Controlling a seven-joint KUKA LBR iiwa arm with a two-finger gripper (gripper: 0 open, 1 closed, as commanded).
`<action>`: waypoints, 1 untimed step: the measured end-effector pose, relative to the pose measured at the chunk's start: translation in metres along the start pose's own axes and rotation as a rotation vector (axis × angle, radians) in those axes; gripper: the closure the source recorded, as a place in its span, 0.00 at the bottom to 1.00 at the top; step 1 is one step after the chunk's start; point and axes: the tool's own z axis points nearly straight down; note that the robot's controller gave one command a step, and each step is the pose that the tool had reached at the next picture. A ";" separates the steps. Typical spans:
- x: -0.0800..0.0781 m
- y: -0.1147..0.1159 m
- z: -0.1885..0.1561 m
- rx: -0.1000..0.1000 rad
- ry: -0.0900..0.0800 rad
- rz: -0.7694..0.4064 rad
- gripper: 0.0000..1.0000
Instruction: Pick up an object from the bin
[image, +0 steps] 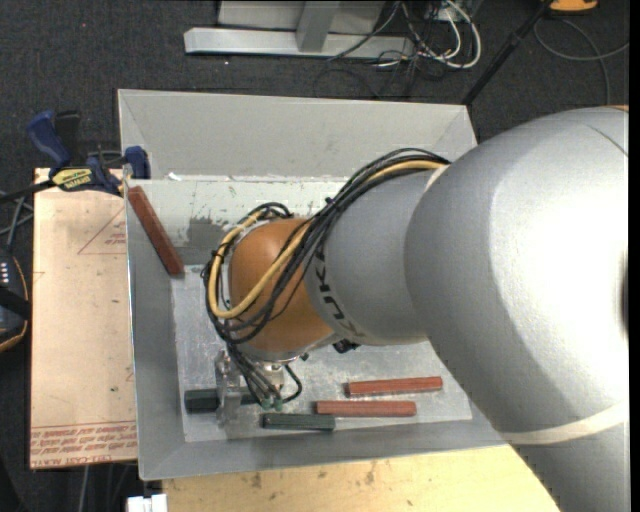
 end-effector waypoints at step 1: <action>-0.026 -0.011 -0.131 0.000 -0.017 -0.038 1.00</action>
Offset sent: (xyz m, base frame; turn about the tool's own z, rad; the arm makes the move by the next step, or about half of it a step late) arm 0.0000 0.0000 0.0000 0.0000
